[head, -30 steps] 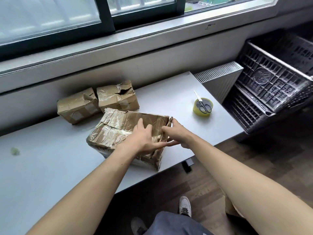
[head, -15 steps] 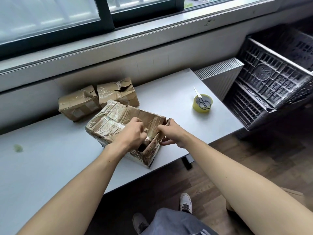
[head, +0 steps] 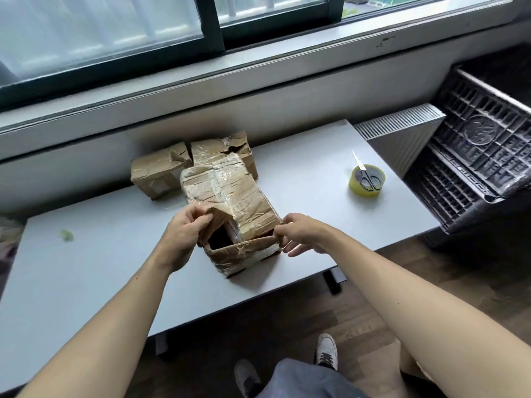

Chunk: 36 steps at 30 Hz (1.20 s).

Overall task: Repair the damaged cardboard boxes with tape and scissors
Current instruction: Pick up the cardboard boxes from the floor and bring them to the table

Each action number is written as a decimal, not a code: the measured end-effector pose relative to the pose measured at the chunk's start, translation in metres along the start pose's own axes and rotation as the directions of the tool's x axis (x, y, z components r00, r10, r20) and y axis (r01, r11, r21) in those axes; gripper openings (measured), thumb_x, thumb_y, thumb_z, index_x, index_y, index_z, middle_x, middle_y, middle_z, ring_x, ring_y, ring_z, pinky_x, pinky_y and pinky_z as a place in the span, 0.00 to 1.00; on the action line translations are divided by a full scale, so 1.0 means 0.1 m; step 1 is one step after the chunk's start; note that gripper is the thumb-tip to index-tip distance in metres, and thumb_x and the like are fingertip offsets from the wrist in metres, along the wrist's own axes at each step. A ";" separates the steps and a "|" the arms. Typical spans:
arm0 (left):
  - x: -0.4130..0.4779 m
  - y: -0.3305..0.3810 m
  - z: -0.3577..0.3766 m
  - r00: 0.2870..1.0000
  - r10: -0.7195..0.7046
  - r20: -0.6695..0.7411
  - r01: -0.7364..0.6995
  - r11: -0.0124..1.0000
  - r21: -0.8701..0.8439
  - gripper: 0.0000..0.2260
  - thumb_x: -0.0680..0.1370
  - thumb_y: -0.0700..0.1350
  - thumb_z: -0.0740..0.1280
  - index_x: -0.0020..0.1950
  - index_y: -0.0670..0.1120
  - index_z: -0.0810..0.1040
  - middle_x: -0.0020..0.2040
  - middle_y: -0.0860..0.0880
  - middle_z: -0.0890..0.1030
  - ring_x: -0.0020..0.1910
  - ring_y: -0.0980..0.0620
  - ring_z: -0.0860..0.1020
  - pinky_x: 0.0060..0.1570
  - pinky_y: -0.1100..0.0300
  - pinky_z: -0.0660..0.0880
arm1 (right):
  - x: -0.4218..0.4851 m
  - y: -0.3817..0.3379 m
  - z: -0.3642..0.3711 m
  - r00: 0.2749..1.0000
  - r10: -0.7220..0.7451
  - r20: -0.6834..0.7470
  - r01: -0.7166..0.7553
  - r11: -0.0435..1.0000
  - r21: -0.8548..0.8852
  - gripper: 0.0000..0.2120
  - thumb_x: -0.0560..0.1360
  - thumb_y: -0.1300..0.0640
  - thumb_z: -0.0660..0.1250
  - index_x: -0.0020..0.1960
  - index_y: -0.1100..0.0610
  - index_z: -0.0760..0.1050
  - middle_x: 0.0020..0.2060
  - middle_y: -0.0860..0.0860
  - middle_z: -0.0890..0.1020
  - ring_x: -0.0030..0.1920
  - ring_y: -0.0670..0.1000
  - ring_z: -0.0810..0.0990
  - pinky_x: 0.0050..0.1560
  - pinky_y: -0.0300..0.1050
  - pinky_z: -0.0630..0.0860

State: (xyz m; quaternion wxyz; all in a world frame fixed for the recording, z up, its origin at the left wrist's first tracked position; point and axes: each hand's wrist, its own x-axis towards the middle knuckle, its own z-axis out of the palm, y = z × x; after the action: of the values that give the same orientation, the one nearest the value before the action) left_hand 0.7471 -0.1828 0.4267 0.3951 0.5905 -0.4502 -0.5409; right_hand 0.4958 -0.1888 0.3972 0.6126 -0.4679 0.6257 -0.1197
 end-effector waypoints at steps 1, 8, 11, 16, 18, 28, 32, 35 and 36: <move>-0.01 -0.01 -0.04 1.000 0.005 -0.025 -0.006 1.000 -0.029 0.10 0.82 0.34 0.60 0.42 0.44 0.71 0.29 0.53 0.77 0.24 0.57 0.72 0.22 0.65 0.65 | 0.00 -0.01 0.02 1.000 0.003 0.030 -0.003 1.000 -0.011 0.05 0.77 0.57 0.66 0.51 0.57 0.73 0.39 0.57 0.79 0.40 0.56 0.80 0.49 0.52 0.82; -0.11 -0.08 -0.14 0.992 -0.017 -0.127 -0.002 0.989 -0.147 0.09 0.82 0.35 0.60 0.44 0.44 0.72 0.35 0.48 0.78 0.28 0.55 0.74 0.24 0.64 0.66 | 0.00 -0.05 0.08 0.991 0.026 0.133 -0.013 0.995 -0.098 0.12 0.77 0.54 0.69 0.56 0.57 0.73 0.40 0.56 0.81 0.40 0.54 0.81 0.53 0.52 0.82; -0.18 -0.07 -0.15 0.991 -0.027 -0.133 0.001 0.982 -0.191 0.09 0.82 0.35 0.59 0.43 0.44 0.71 0.34 0.49 0.79 0.28 0.56 0.76 0.24 0.65 0.68 | 0.00 -0.08 0.08 0.993 -0.007 0.115 0.023 0.990 -0.139 0.21 0.76 0.53 0.70 0.66 0.54 0.69 0.44 0.53 0.81 0.43 0.52 0.81 0.51 0.51 0.81; -0.25 -0.01 -0.18 0.988 -0.058 -0.146 0.013 0.957 -0.289 0.09 0.82 0.34 0.59 0.43 0.43 0.71 0.34 0.48 0.79 0.28 0.55 0.77 0.25 0.65 0.70 | -0.03 -0.17 0.09 0.967 -0.230 0.107 0.226 0.973 0.052 0.28 0.79 0.63 0.65 0.75 0.45 0.63 0.56 0.51 0.80 0.52 0.50 0.80 0.52 0.47 0.80; -0.26 0.01 -0.20 0.988 -0.083 -0.132 0.030 0.934 -0.357 0.09 0.82 0.34 0.59 0.44 0.43 0.72 0.37 0.47 0.81 0.32 0.55 0.80 0.29 0.64 0.75 | -0.05 -0.22 0.10 0.958 -0.252 0.133 0.231 0.960 0.159 0.23 0.82 0.63 0.60 0.70 0.40 0.68 0.57 0.51 0.82 0.53 0.48 0.81 0.54 0.49 0.80; -0.52 -0.06 -0.54 0.966 -0.149 -0.211 0.035 0.886 -0.463 0.08 0.82 0.34 0.58 0.47 0.42 0.74 0.42 0.44 0.81 0.39 0.52 0.82 0.38 0.62 0.80 | 0.17 -0.40 0.55 0.961 -0.267 0.064 0.241 0.932 0.271 0.13 0.81 0.57 0.59 0.62 0.48 0.78 0.56 0.53 0.84 0.57 0.53 0.82 0.57 0.55 0.82; -0.61 -0.13 -0.79 0.937 -0.152 -0.315 -0.005 0.895 -0.446 0.07 0.82 0.34 0.59 0.47 0.42 0.73 0.43 0.44 0.79 0.41 0.50 0.79 0.43 0.58 0.77 | 0.31 -0.56 0.85 0.968 -0.238 0.074 0.202 0.923 0.326 0.11 0.81 0.57 0.60 0.59 0.55 0.79 0.61 0.55 0.79 0.62 0.54 0.77 0.53 0.51 0.83; -0.61 -0.14 -0.99 0.922 -0.126 -0.367 -0.035 0.915 -0.402 0.07 0.82 0.34 0.61 0.46 0.43 0.73 0.44 0.44 0.77 0.42 0.50 0.77 0.45 0.59 0.74 | 0.36 -0.71 1.03 0.964 -0.251 0.090 0.211 0.924 0.318 0.11 0.80 0.60 0.59 0.58 0.57 0.78 0.56 0.56 0.80 0.56 0.53 0.77 0.53 0.53 0.83; -0.60 -0.14 -1.05 0.919 -0.113 -0.377 -0.040 0.927 -0.374 0.07 0.81 0.34 0.61 0.46 0.44 0.73 0.44 0.45 0.76 0.42 0.51 0.76 0.44 0.60 0.74 | 0.37 -0.76 1.10 0.963 -0.253 0.089 0.214 0.925 0.315 0.11 0.80 0.61 0.59 0.57 0.57 0.78 0.54 0.55 0.80 0.54 0.52 0.77 0.55 0.54 0.82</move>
State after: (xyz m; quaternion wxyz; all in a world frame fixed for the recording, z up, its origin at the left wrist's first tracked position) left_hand 0.8523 -0.1235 0.4414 0.5719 0.6088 -0.2393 -0.4950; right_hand 0.6322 -0.2098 0.4038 0.6971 -0.4467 0.4991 -0.2558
